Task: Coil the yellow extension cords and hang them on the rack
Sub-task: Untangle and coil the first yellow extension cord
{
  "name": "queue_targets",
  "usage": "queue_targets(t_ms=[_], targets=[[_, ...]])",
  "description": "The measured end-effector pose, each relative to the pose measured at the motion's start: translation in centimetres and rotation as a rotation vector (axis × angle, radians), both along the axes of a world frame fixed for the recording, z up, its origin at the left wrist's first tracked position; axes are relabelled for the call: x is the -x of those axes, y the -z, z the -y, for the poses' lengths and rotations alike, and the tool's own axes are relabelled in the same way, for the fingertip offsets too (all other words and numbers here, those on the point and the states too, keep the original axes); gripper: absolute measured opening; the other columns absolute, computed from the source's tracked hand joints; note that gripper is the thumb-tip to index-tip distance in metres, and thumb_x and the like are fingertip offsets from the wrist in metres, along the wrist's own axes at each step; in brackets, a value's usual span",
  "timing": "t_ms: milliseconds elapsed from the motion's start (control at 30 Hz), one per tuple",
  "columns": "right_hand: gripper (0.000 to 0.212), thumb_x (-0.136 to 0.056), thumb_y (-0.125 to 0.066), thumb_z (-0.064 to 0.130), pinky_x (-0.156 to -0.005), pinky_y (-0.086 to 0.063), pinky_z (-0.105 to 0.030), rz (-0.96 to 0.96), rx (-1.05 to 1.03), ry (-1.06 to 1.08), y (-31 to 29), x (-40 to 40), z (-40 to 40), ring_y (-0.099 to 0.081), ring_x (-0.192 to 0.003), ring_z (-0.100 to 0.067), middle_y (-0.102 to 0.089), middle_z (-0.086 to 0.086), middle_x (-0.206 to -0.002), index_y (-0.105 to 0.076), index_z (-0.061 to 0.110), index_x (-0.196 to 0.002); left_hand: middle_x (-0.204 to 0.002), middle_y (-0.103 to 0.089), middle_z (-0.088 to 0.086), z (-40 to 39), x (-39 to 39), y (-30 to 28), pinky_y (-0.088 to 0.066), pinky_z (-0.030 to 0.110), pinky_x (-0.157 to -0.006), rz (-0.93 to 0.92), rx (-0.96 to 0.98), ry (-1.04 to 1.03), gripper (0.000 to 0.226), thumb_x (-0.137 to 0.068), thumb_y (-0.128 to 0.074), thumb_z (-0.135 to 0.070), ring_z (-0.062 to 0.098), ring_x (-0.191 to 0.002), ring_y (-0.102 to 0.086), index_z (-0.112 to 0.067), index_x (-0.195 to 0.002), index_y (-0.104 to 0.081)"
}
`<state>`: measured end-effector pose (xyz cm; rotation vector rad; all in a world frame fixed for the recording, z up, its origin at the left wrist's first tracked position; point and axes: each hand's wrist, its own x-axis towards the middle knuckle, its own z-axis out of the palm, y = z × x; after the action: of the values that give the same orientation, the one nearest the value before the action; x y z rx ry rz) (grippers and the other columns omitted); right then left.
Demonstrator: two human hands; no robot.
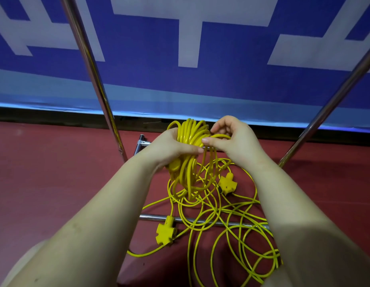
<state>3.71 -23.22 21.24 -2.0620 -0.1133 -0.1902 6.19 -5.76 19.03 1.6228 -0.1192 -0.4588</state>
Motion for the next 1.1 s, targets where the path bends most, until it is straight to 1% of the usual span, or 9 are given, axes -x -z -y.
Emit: queue_targets(t_ms=[167, 333, 467, 633, 767, 833, 900, 1033, 1100], targets=[[0.030, -0.068, -0.082, 0.018, -0.053, -0.037, -0.005, 0.071, 0.108, 0.014, -0.5, 0.7, -0.5, -0.049, -0.053, 0.008, -0.053, 0.012, -0.066, -0.053, 0.022, -0.074, -0.075, -0.070, 0.005, 0.1, 0.0, -0.2, -0.057, 0.039, -0.076, 0.025, -0.088, 0.016, 0.039, -0.068, -0.080, -0.003, 0.022, -0.069, -0.068, -0.002, -0.103, -0.062], [0.028, -0.071, -0.080, 0.027, -0.056, -0.040, -0.011, 0.085, 0.138, 0.043, -0.3, 0.6, -0.3, -0.050, -0.058, 0.003, -0.055, 0.011, -0.068, -0.052, 0.028, -0.074, -0.086, -0.071, 0.015, 0.4, 0.6, -0.3, -0.057, 0.047, -0.080, 0.056, -0.070, -0.045, 0.047, -0.066, -0.083, -0.011, 0.030, -0.078, -0.070, -0.001, -0.105, -0.061], [0.020, -0.085, -0.065, 0.035, -0.064, -0.043, -0.029, -0.181, 0.411, -0.011, 0.9, -0.2, 1.1, -0.056, -0.069, -0.016, -0.061, 0.004, -0.074, -0.051, 0.024, -0.075, -0.087, -0.069, 0.017, 0.3, 0.1, -0.5, -0.055, 0.051, -0.084, 0.067, 0.016, -0.165, 0.027, -0.068, -0.080, -0.009, 0.033, -0.082, -0.068, -0.009, -0.089, -0.064], [0.015, -0.094, -0.051, 0.026, -0.086, -0.048, -0.033, -0.542, 0.621, -0.145, 2.8, -0.2, 1.7, -0.062, -0.095, -0.020, -0.068, -0.002, -0.103, -0.057, 0.026, -0.080, -0.082, -0.065, 0.016, -0.5, -0.6, -0.3, -0.055, 0.048, -0.075, 0.039, 0.061, -0.340, 0.053, -0.055, -0.080, -0.022, 0.028, -0.072, -0.064, 0.001, -0.099, -0.061], [0.022, -0.095, -0.048, 0.019, -0.084, -0.051, -0.035, -0.579, 0.575, -0.137, 3.2, -0.4, 1.5, -0.064, -0.091, -0.021, -0.066, -0.003, -0.096, -0.057, 0.026, -0.076, -0.069, -0.061, 0.007, -0.7, -0.8, 0.2, -0.051, 0.033, -0.064, 0.096, 0.033, -0.422, 0.017, -0.074, -0.076, -0.011, 0.022, -0.060, -0.059, -0.010, -0.081, -0.061], [0.015, -0.097, -0.047, 0.018, -0.067, -0.053, -0.031, -0.596, 0.386, -0.081, 3.1, -0.5, 1.2, -0.067, -0.070, -0.016, -0.065, -0.005, -0.079, -0.056, 0.018, -0.085, -0.066, -0.060, 0.003, -0.8, -0.9, 0.6, -0.048, 0.031, -0.062, 0.133, -0.027, -0.430, 0.017, -0.075, -0.076, -0.013, 0.020, -0.059, -0.057, -0.014, -0.077, -0.059], [0.012, -0.099, -0.044, 0.017, -0.052, -0.054, -0.024, -0.616, 0.021, 0.010, 2.3, -0.6, 0.9, -0.066, -0.054, -0.011, -0.061, -0.007, -0.071, -0.051, 0.014, -0.089, -0.071, -0.063, 0.004, -0.9, -1.0, 1.1, -0.050, 0.033, -0.064, 0.139, -0.094, -0.410, 0.022, -0.074, -0.078, -0.017, 0.022, -0.062, -0.060, -0.017, -0.080, -0.057], [0.010, -0.098, -0.045, 0.012, -0.047, -0.055, -0.022, -0.657, -0.715, 0.134, 0.2, -0.8, 1.0, -0.068, -0.052, -0.014, -0.066, -0.005, -0.056, -0.053, 0.010, -0.092, -0.081, -0.067, 0.002, -0.7, -0.9, 1.3, -0.054, 0.033, -0.072, 0.143, -0.174, -0.335, 0.033, -0.071, -0.082, -0.021, 0.021, -0.073, -0.066, -0.018, -0.091, -0.056], [0.015, -0.098, -0.042, 0.012, -0.045, -0.054, -0.021, -0.681, -0.920, 0.156, -0.3, -0.8, 1.0, -0.068, -0.051, -0.013, -0.067, -0.003, -0.053, -0.053, 0.011, -0.088, -0.081, -0.069, 0.002, -0.5, -0.7, 1.1, -0.055, 0.034, -0.071, 0.133, -0.157, -0.282, 0.036, -0.071, -0.082, -0.021, 0.018, -0.072, -0.067, -0.014, -0.098, -0.058]])
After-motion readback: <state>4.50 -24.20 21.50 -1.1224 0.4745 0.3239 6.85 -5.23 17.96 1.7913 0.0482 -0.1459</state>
